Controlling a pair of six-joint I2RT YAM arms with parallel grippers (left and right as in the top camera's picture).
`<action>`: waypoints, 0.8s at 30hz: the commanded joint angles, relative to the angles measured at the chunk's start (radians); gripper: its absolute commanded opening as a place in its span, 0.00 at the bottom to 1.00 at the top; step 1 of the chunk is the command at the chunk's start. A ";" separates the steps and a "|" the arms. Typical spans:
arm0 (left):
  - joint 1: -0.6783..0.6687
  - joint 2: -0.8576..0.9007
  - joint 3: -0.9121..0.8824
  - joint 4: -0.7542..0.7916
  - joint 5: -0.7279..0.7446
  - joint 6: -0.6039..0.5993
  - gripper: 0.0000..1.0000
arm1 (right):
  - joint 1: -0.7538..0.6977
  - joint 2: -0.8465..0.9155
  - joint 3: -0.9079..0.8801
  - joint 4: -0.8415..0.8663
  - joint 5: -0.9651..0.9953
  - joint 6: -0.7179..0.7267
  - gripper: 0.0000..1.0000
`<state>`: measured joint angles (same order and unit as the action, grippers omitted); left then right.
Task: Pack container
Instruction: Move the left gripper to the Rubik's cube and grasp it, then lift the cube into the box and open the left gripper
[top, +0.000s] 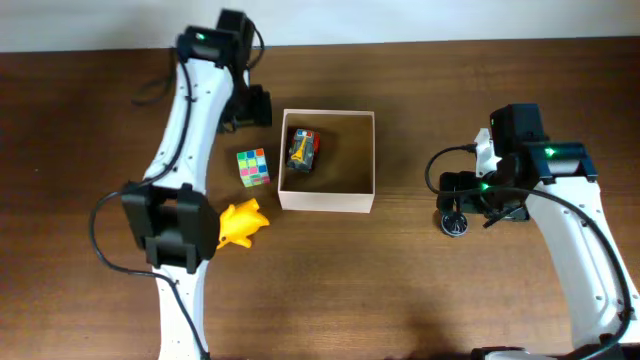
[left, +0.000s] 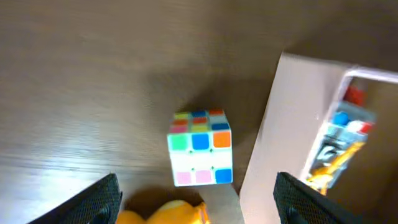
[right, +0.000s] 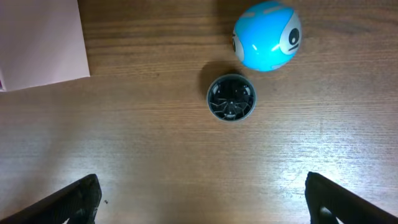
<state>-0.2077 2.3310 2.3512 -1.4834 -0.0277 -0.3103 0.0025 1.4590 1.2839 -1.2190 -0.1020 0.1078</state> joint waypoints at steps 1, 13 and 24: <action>-0.005 -0.001 -0.139 0.056 0.074 -0.015 0.80 | -0.004 -0.003 0.017 0.001 0.013 0.000 0.99; -0.005 -0.001 -0.363 0.194 0.099 -0.060 0.67 | -0.004 -0.003 0.017 0.000 0.013 0.000 0.99; -0.005 -0.003 -0.360 0.174 0.100 -0.059 0.41 | -0.004 -0.003 0.017 -0.001 0.013 0.000 0.99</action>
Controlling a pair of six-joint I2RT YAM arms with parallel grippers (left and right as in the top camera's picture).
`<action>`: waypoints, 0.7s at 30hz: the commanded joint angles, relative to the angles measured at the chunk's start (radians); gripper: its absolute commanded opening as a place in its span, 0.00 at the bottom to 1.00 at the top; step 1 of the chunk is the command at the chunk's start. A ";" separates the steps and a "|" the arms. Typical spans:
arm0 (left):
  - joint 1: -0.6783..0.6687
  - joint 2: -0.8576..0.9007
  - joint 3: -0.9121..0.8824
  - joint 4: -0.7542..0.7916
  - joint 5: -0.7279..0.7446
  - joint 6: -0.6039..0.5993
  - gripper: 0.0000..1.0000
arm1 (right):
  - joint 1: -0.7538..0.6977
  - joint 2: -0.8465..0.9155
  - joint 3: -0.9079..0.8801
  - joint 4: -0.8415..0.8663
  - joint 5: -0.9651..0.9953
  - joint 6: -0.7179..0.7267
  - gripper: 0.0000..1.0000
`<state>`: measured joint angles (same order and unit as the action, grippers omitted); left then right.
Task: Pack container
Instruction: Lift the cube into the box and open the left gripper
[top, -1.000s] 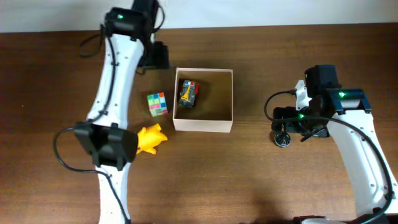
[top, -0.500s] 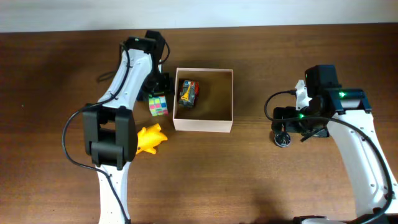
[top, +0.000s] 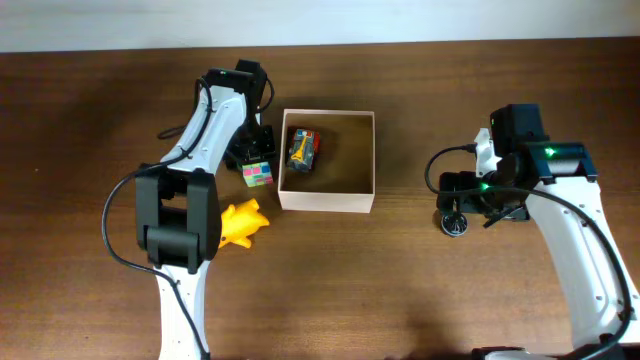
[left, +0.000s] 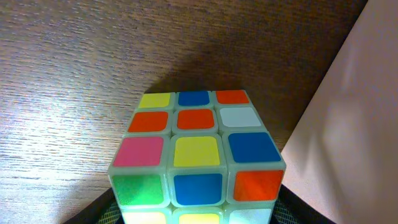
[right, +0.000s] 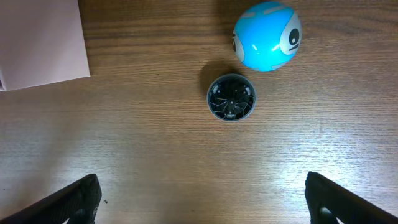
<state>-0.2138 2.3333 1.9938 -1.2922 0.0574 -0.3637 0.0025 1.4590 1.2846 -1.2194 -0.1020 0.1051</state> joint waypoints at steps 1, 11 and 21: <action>0.001 -0.010 0.010 -0.030 0.014 -0.005 0.41 | -0.004 -0.003 0.016 0.000 0.013 0.003 0.99; -0.010 -0.082 0.374 -0.205 0.014 0.044 0.41 | -0.004 -0.003 0.016 -0.002 0.013 0.003 0.99; -0.198 -0.086 0.592 -0.179 0.008 0.156 0.38 | -0.004 -0.003 0.016 -0.002 0.013 0.003 0.99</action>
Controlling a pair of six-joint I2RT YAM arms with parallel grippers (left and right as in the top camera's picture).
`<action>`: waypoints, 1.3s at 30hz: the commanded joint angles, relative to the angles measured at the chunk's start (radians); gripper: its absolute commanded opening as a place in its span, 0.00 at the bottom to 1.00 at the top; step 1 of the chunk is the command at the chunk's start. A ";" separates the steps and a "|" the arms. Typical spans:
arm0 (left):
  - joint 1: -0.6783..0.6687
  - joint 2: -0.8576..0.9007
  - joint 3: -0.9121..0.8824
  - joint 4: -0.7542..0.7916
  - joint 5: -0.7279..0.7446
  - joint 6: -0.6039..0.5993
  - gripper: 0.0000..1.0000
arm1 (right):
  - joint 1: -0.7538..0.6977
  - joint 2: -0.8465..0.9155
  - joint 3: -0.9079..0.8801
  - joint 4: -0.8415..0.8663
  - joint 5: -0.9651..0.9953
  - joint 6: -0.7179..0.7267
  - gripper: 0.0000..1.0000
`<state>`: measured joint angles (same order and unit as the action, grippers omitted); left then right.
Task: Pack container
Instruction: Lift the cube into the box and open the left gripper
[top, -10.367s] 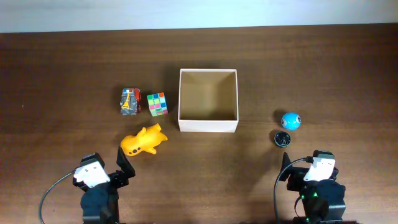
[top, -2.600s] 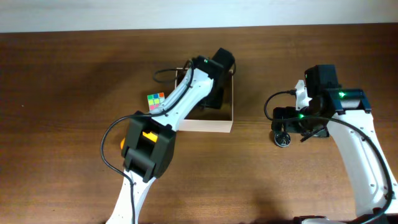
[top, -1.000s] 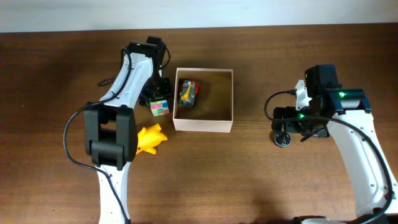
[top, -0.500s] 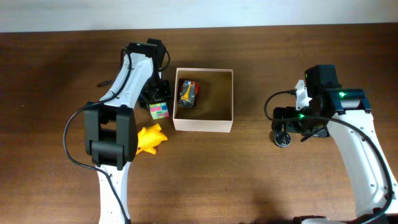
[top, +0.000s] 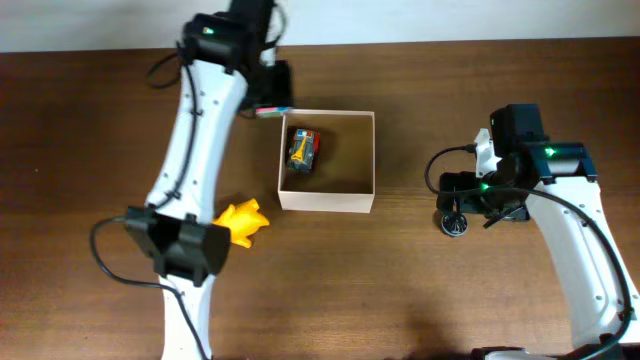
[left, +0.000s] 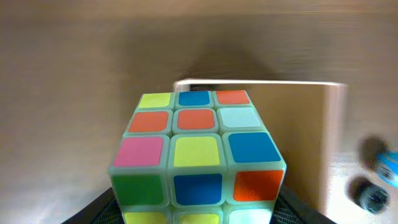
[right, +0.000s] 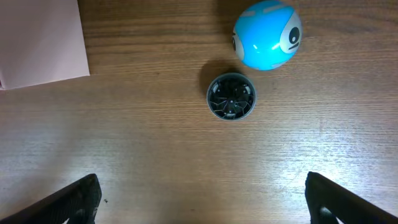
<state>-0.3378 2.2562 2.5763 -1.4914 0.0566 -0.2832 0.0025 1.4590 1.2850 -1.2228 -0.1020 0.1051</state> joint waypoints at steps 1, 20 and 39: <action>-0.101 -0.002 0.008 0.032 -0.007 0.080 0.37 | -0.004 -0.003 0.016 0.000 0.013 0.003 0.99; -0.267 0.267 0.008 0.124 -0.150 -0.019 0.38 | -0.004 -0.003 0.016 -0.008 0.013 0.003 0.99; -0.267 0.313 0.035 0.151 -0.071 -0.068 0.82 | -0.004 -0.003 0.016 -0.008 0.013 0.003 0.99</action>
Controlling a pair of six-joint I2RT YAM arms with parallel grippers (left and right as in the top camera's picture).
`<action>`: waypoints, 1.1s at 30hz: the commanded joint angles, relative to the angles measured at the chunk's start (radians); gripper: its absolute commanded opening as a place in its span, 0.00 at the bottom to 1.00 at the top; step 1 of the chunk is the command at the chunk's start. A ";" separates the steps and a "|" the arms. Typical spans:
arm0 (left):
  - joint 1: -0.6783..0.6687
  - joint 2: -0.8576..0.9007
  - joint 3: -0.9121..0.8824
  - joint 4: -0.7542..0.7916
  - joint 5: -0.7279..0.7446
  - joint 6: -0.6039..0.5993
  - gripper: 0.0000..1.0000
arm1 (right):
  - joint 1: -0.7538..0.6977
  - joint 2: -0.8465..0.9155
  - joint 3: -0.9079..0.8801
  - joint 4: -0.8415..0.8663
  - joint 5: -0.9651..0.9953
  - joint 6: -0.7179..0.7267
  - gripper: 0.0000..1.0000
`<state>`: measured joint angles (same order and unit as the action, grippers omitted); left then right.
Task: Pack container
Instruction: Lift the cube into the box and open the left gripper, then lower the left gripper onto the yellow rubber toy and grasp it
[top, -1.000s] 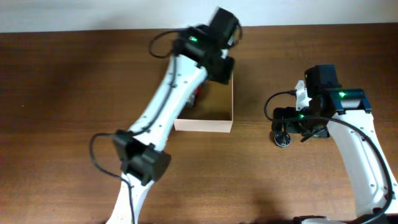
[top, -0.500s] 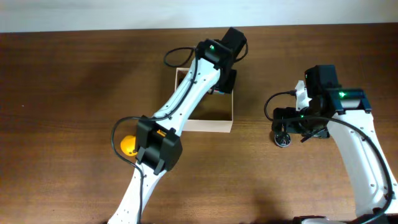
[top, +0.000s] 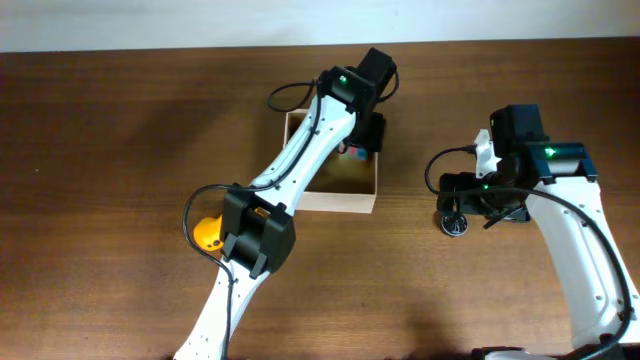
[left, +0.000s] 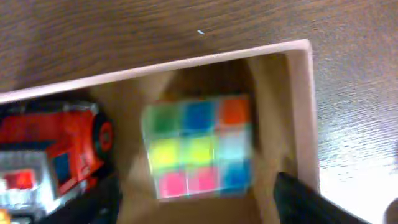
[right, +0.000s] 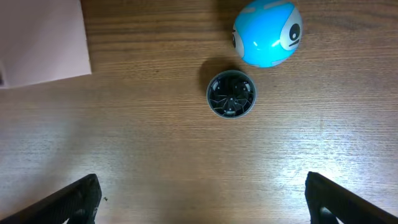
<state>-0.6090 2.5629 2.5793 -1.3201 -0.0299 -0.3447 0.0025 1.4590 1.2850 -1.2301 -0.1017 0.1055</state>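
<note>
The colourful puzzle cube lies inside the white cardboard box, in a corner next to a red toy car. My left gripper hangs open above the cube, its fingers wide apart and clear of it; in the overhead view the left gripper is over the box's right half. My right gripper is open over bare table, near a black wheel and a blue ball.
A yellow duck toy lies on the table left of the box, partly under the left arm. The black wheel sits beside the right arm. A box corner shows at the right wrist view's top left.
My left gripper held the cube above the box's back left corner; now it is open over the box's right half and the cube lies inside. The right arm has not moved.
My left gripper was open above the cube on the table left of the box. Then it was shut on the cube there. Then it held the cube by the box's back edge. Now the cube is in the box, let go.
</note>
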 joint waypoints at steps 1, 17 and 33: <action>0.005 0.006 0.047 -0.036 0.016 -0.006 0.83 | -0.004 -0.003 0.016 0.000 0.012 0.003 0.99; 0.095 -0.121 0.504 -0.368 0.090 0.164 0.79 | -0.004 -0.003 0.016 -0.010 0.012 0.003 0.99; 0.148 -0.687 -0.181 -0.367 -0.171 0.255 0.87 | -0.004 -0.003 0.016 -0.022 0.012 0.003 0.99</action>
<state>-0.4919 1.9106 2.5793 -1.6863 -0.1486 -0.1074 0.0025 1.4590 1.2850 -1.2530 -0.1020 0.1051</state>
